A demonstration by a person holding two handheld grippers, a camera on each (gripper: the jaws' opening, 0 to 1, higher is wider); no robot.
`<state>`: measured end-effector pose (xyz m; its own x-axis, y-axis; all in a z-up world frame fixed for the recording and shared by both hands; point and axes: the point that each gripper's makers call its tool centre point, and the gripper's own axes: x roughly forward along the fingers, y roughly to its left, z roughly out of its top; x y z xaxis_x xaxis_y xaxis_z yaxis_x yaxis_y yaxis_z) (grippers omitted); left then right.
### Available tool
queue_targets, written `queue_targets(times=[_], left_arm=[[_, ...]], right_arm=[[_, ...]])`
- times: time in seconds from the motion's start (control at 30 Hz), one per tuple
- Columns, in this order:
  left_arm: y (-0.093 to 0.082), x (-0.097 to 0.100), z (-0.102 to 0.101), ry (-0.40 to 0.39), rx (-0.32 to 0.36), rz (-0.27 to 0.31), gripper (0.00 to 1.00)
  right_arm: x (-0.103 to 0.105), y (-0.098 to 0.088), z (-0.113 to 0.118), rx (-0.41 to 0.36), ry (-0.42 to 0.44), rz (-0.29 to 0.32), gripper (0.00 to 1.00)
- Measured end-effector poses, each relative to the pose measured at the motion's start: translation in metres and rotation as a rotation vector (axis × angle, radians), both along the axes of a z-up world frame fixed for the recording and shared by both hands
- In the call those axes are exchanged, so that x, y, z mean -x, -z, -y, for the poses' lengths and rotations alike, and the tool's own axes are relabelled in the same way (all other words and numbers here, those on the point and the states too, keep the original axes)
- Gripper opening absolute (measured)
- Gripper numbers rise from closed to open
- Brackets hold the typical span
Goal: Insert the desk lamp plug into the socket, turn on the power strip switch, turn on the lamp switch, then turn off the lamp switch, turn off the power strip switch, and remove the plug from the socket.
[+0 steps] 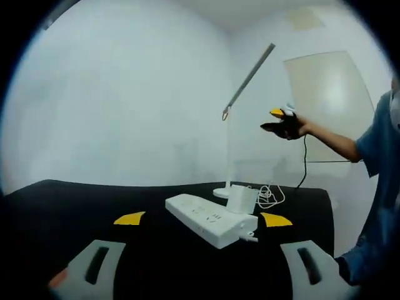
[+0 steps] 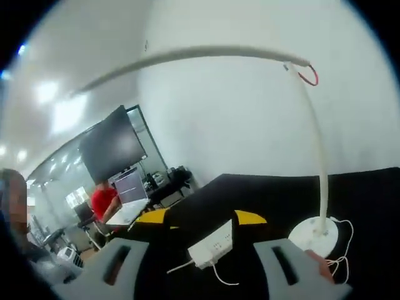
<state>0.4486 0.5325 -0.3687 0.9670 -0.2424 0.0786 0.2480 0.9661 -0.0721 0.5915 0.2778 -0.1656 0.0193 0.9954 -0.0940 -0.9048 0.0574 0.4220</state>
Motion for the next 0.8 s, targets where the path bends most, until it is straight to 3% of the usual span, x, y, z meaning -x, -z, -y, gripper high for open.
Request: queue_targets(times=[0.23,0.37,0.47,0.57,0.7,0.8], left_arm=[[0.0,0.0,-0.002,0.005,0.003,0.002,0.68],[0.0,-0.001,-0.006,0.003,0.005,0.001,0.68],[0.001,-0.001,-0.005,0.003,0.004,-0.001,0.67],[0.001,-0.002,-0.007,0.0,0.006,-0.003,0.67],[0.001,-0.002,-0.008,-0.001,0.007,-0.001,0.67],[0.001,-0.002,-0.009,-0.001,0.006,0.002,0.67]], right_arm=[[0.026,-0.045,0.002,-0.154,-0.073,-0.178,0.42],[0.018,-0.061,0.005,-0.173,-0.094,-0.194,0.42],[0.017,-0.084,0.008,-0.26,-0.126,-0.258,0.43],[0.003,-0.1,0.014,-0.309,-0.109,-0.289,0.44],[0.005,-0.117,0.018,-0.385,-0.131,-0.374,0.46],[0.02,-0.132,0.022,-0.456,-0.186,-0.432,0.56]])
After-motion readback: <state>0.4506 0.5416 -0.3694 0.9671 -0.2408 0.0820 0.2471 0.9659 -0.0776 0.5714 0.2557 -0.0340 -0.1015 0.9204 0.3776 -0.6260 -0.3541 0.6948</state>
